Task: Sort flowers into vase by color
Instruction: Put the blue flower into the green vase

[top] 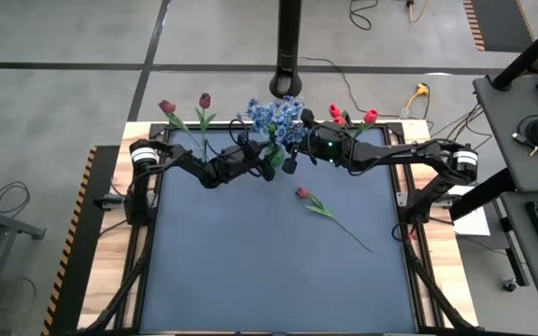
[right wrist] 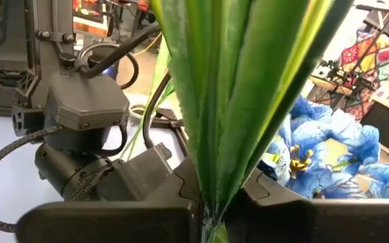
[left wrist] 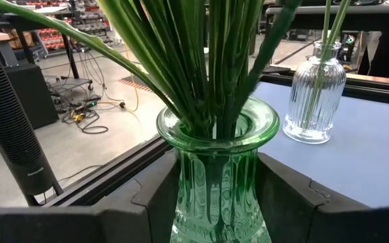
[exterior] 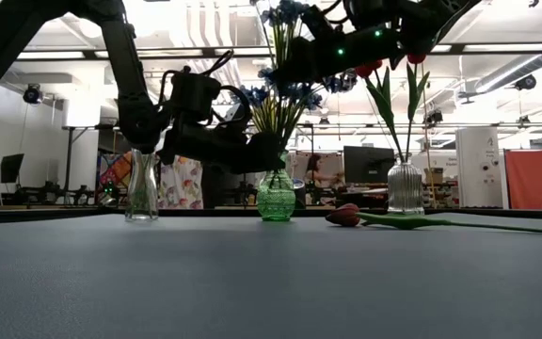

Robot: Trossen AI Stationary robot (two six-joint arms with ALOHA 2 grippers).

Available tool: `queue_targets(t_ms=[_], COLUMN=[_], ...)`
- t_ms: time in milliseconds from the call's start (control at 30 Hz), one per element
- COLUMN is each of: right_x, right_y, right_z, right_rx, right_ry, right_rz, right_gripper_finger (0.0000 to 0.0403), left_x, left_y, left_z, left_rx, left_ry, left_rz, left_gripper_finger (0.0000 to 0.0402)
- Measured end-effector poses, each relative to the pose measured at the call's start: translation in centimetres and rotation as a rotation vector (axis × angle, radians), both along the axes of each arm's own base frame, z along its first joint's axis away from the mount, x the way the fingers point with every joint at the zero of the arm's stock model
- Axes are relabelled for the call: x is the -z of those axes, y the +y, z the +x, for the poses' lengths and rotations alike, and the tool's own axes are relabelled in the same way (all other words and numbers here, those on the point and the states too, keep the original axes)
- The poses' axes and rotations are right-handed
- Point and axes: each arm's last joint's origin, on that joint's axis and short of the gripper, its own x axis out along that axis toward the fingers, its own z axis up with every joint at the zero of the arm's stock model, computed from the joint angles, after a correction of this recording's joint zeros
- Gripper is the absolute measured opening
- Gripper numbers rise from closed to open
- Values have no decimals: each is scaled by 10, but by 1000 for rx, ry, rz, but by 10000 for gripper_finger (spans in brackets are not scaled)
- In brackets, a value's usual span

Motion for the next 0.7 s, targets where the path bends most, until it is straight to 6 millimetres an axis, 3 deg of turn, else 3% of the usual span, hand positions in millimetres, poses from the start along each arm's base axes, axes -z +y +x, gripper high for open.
queue_targets(t_ms=[400,700], right_x=[0,22], right_y=[-1,-10], right_z=[0,9], right_rx=[6,26], right_ry=[-5,34], right_rz=[19,77], right_gripper_finger=[22,22], left_x=[0,0], left_y=[0,0], left_z=[0,0], left_rx=[0,0], left_ry=[0,0], left_rz=[0,0], left_gripper_finger=[162,162])
